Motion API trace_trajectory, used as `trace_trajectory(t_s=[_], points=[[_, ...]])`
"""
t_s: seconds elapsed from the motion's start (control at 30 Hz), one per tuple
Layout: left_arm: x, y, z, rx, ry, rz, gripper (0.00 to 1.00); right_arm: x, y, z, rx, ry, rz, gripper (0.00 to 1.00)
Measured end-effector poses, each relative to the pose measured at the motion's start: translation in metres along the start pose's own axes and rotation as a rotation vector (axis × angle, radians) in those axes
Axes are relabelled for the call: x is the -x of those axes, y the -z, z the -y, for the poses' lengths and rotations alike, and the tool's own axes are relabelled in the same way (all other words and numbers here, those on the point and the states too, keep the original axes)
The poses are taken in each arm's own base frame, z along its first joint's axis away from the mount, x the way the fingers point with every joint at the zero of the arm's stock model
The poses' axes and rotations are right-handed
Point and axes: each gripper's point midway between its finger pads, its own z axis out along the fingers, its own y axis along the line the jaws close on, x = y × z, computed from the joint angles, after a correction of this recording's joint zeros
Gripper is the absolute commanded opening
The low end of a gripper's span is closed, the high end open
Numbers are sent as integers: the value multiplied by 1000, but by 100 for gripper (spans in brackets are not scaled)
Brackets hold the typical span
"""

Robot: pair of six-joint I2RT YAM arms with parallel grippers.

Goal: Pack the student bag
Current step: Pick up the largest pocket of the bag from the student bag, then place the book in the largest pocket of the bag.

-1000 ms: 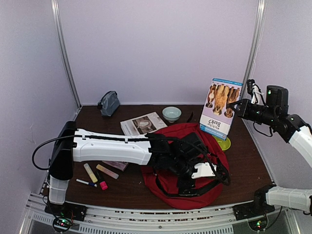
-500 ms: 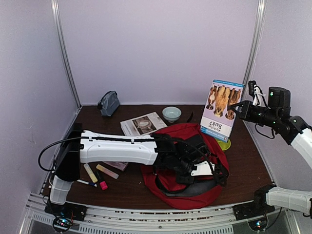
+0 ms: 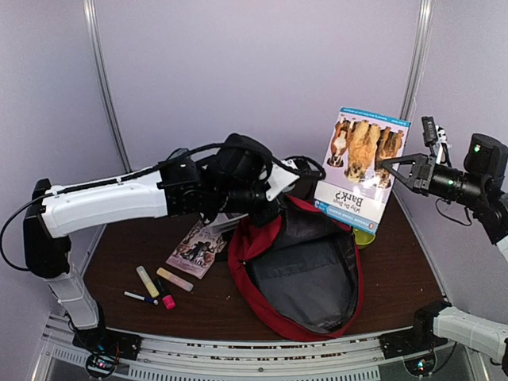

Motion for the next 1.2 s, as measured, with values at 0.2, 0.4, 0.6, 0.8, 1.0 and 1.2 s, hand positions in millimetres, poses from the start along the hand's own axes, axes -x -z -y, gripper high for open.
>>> trace_trajectory(t_s=[0.2, 0.4, 0.6, 0.8, 1.0, 1.2], points=[[-15, -11, -42, 49, 102, -4, 0, -54, 7, -35, 295, -151, -171, 0], [-20, -19, -54, 26, 164, 7, 0, -117, 5, -50, 376, -207, -435, 0], [-10, -19, -51, -27, 188, 41, 0, -200, -15, -39, 301, -176, -750, 0], [-1, -15, -42, -85, 210, 74, 0, -277, -34, 34, 32, -215, -927, 0], [11, 1, -30, -146, 211, 121, 0, -290, -57, 71, -129, -204, -916, 4], [30, 19, 3, -218, 137, 172, 0, -250, -93, 91, -198, -226, -688, 40]])
